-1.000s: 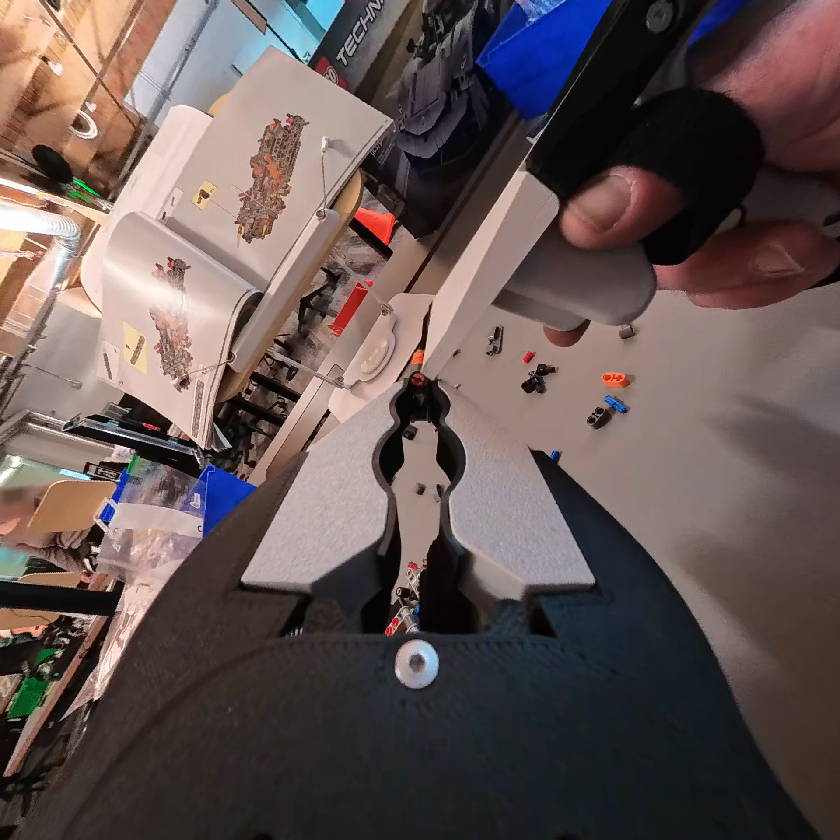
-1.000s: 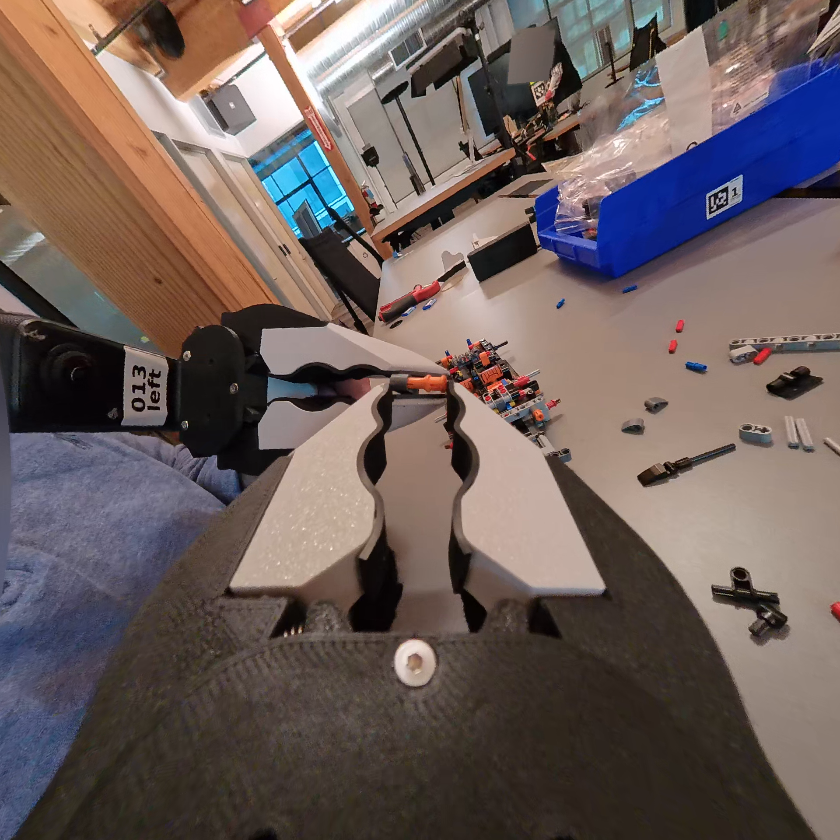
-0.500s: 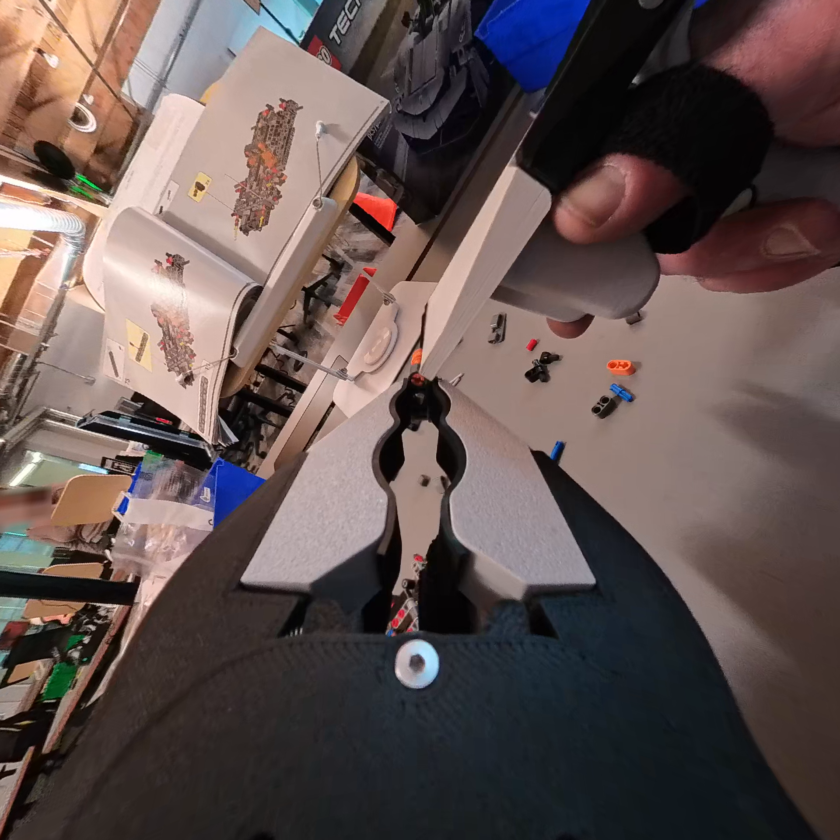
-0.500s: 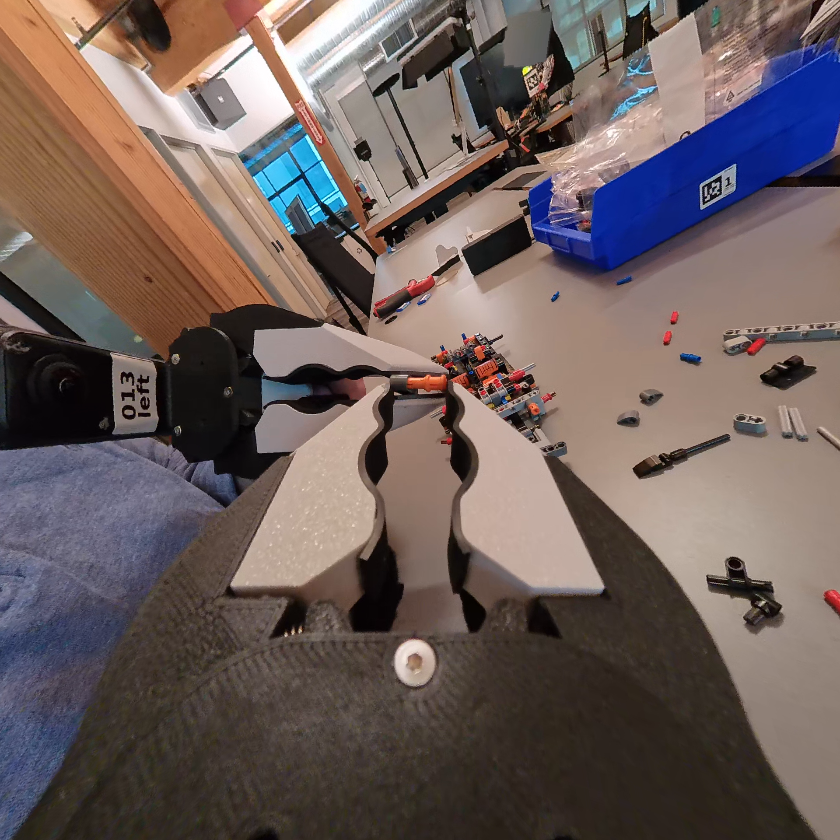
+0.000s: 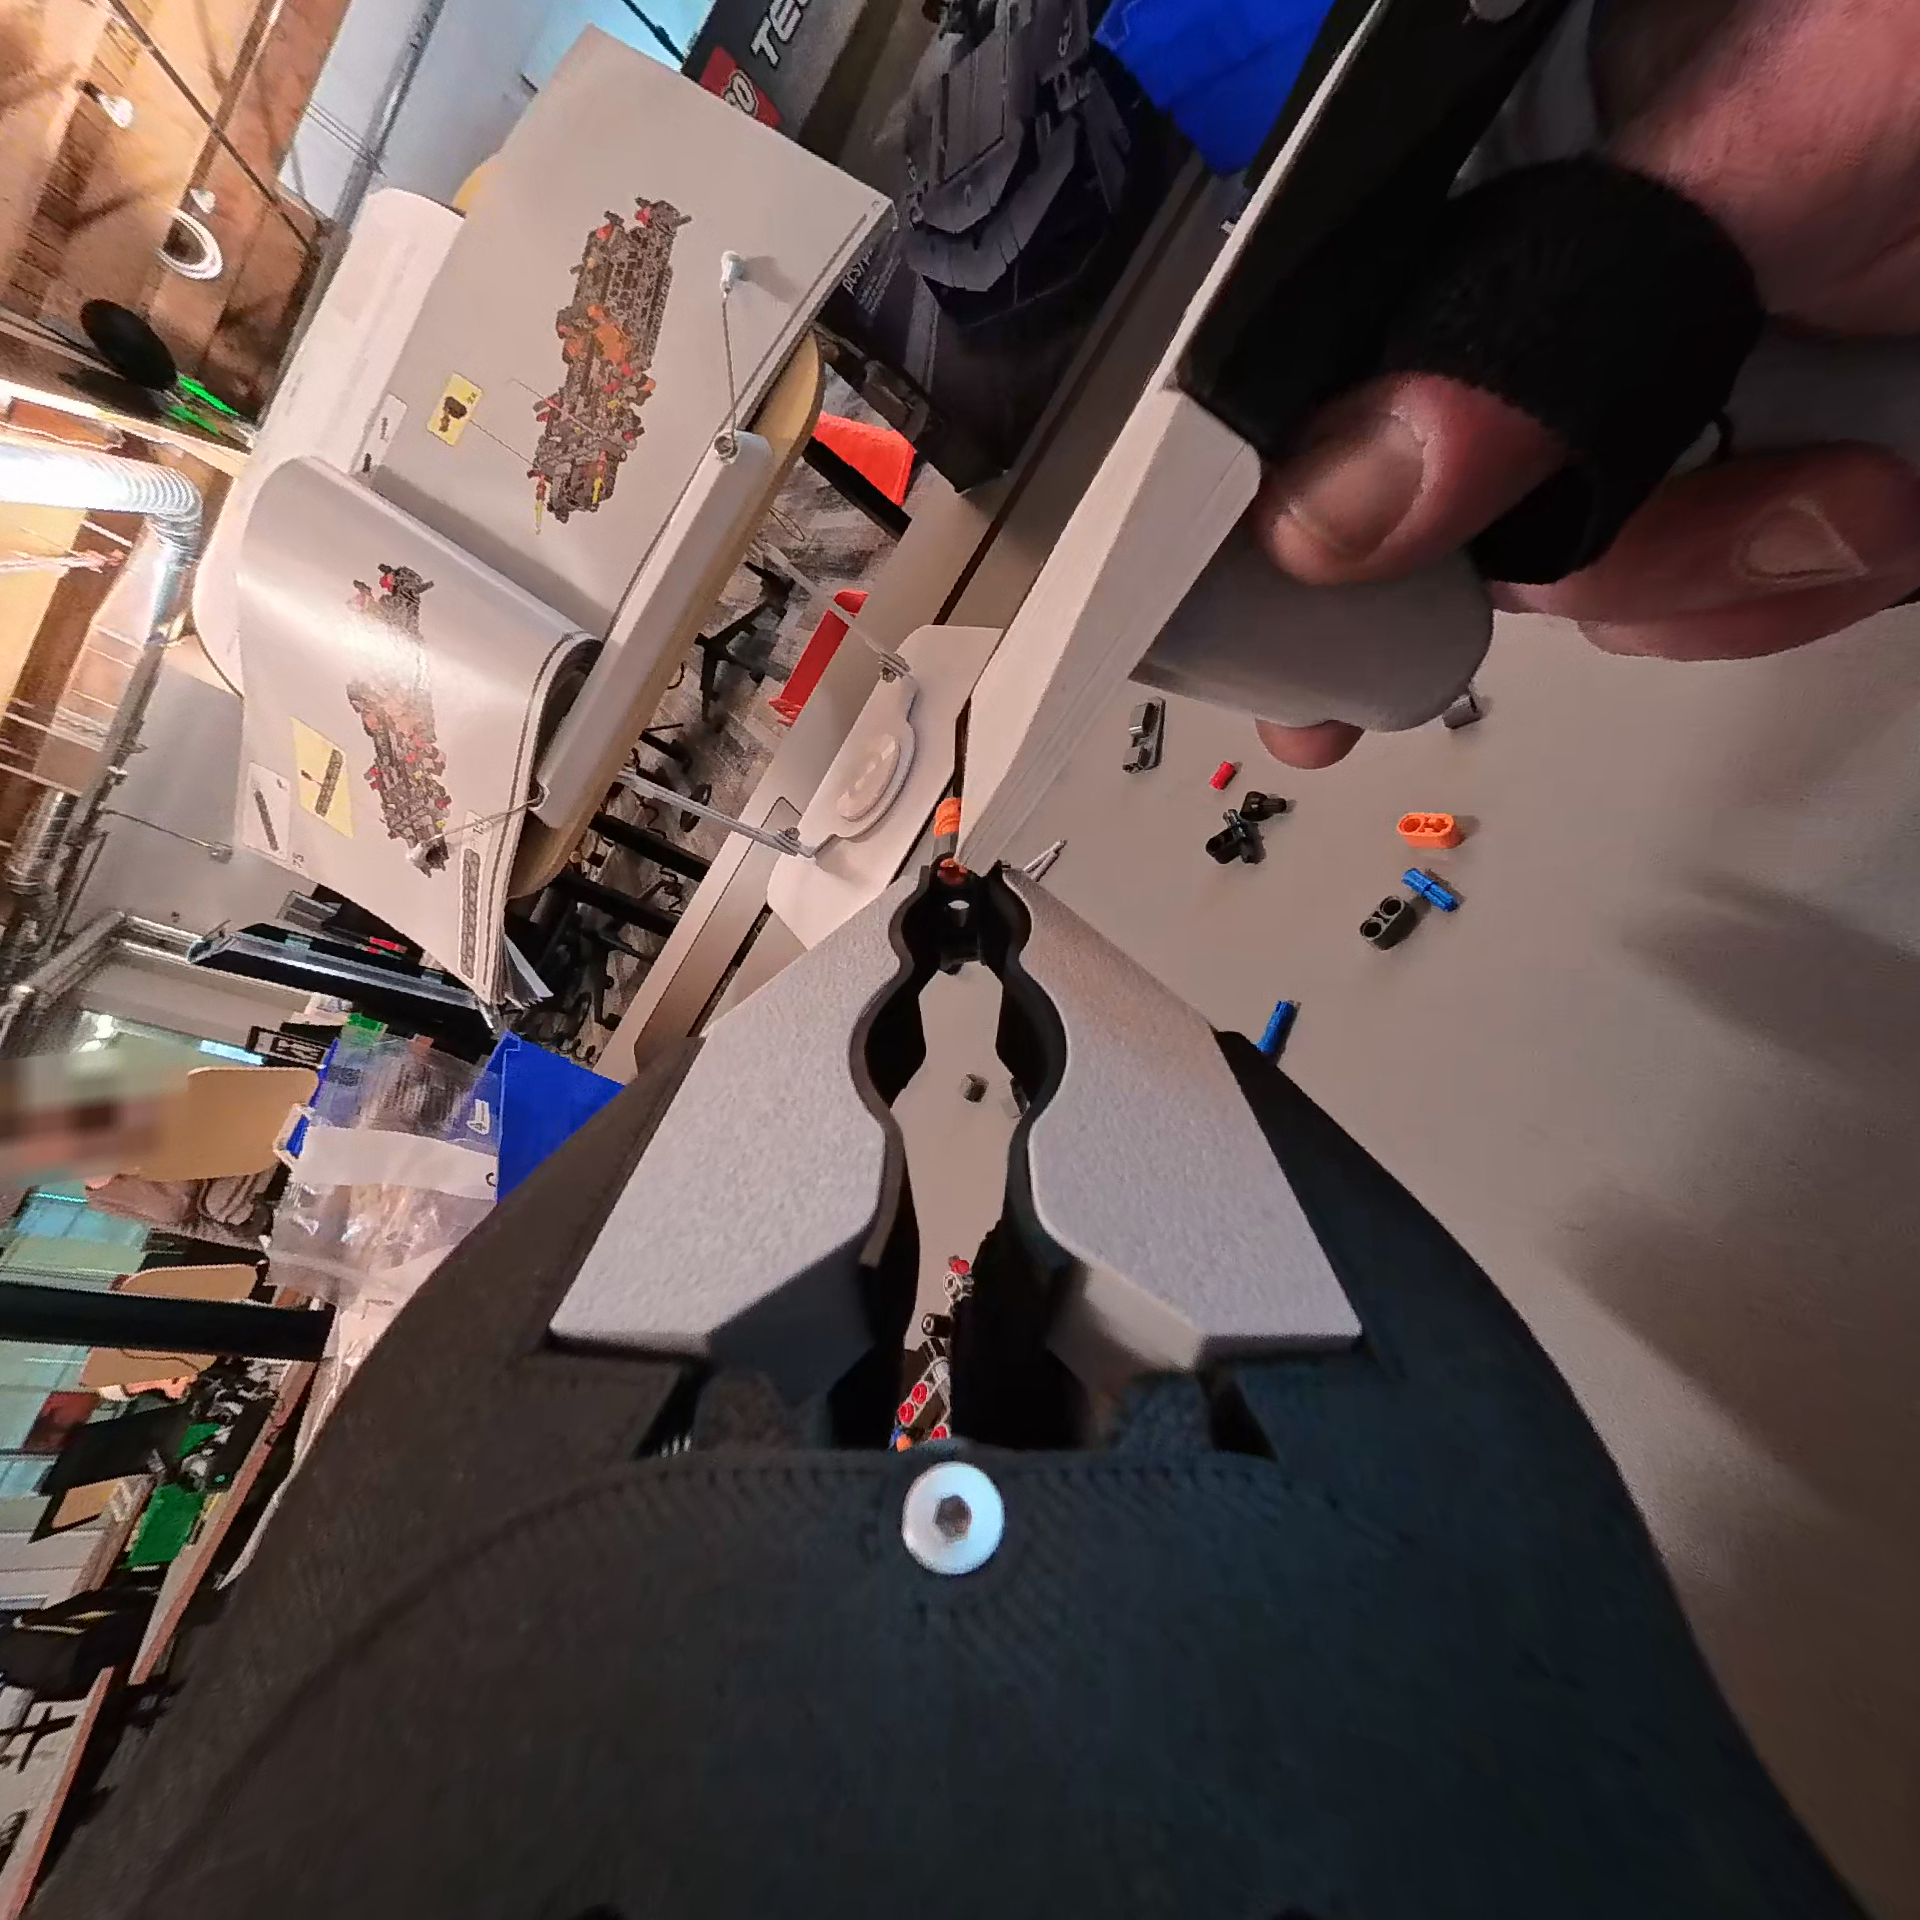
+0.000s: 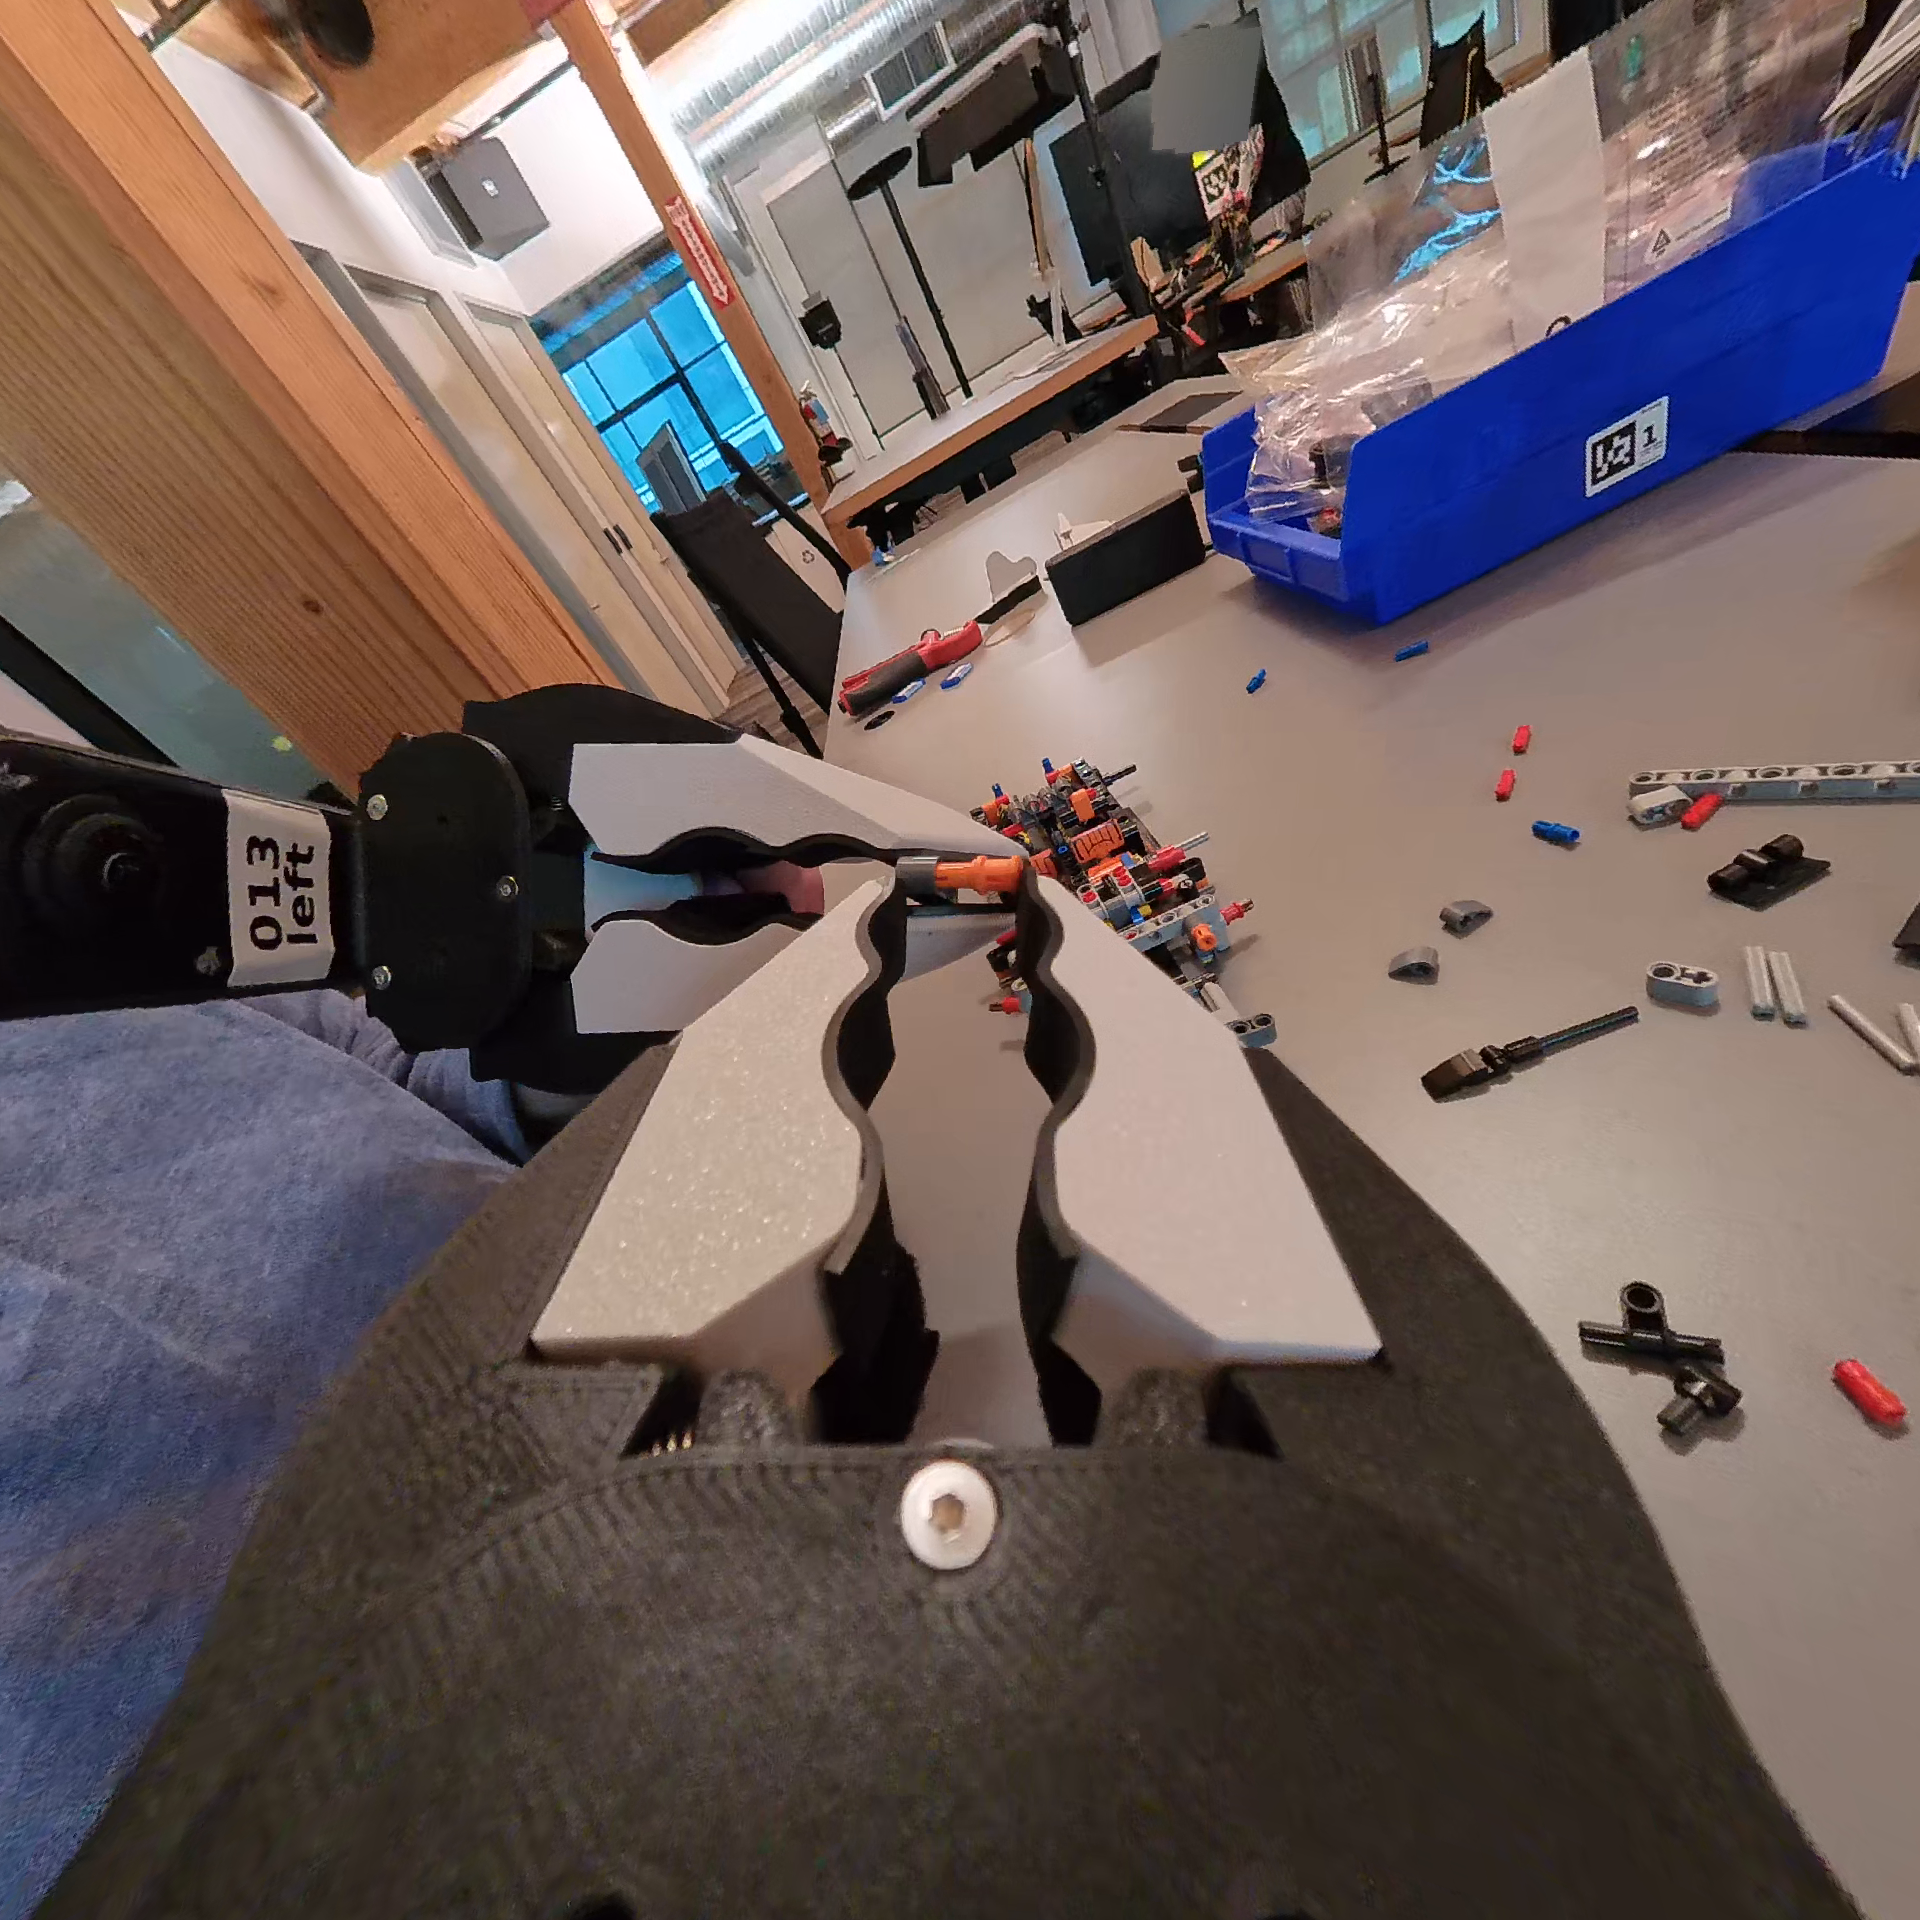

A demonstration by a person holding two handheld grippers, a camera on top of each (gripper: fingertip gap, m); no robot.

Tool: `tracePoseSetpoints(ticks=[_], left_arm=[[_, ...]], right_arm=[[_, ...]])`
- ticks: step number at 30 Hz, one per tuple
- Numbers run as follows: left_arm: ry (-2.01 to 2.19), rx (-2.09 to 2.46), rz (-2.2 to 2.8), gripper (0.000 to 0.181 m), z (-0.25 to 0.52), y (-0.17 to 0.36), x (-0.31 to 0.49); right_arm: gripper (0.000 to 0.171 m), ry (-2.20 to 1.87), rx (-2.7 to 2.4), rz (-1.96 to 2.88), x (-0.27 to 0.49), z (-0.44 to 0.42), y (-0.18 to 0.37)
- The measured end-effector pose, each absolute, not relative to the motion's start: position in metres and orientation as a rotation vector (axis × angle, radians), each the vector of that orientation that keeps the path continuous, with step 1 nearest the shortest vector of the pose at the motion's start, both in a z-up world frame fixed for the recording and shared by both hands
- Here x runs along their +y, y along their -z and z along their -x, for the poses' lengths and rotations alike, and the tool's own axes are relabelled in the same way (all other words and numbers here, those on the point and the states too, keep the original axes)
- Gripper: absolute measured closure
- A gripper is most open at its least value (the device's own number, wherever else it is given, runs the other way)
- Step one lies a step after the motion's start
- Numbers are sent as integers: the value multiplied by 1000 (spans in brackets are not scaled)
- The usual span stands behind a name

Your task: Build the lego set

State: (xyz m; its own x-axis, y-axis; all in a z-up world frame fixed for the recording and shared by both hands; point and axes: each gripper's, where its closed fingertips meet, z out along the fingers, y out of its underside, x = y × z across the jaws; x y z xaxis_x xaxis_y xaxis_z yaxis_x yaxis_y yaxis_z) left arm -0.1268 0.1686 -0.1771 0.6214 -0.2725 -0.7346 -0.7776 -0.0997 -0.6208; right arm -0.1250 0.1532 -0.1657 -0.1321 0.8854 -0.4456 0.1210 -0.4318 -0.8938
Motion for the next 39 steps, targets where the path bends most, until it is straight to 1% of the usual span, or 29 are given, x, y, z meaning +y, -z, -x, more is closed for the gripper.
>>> tracePoseSetpoints(ticks=[3,5,16,26,28,30,31,36,37,39], left_arm=[[-532,875,1660,176,127,176,169],[-532,871,1662,176,127,175,169],[-451,854,1646,175,127,173,169],[-480,851,1606,176,128,169,168],[-385,830,1630,175,126,170,168],[-246,810,1648,176,121,171,164],[-139,791,1661,176,117,171,162],[290,739,1655,176,104,166,148],[338,726,1647,176,104,163,146],[411,720,1636,176,105,160,142]], right_arm=[[153,-1614,-1163,1516,153,125,164],[160,-1608,-1181,1494,150,126,162],[160,-1614,-1180,1480,149,127,161],[160,-1475,-1244,1436,149,128,157],[157,-1468,-1239,1431,151,127,157],[146,-1431,-1256,1416,152,124,157],[146,-1446,-1273,1401,150,122,155],[150,-1440,-1395,1313,141,117,150],[156,-1453,-1427,1303,138,115,150],[157,-1455,-1459,1280,136,114,150]])
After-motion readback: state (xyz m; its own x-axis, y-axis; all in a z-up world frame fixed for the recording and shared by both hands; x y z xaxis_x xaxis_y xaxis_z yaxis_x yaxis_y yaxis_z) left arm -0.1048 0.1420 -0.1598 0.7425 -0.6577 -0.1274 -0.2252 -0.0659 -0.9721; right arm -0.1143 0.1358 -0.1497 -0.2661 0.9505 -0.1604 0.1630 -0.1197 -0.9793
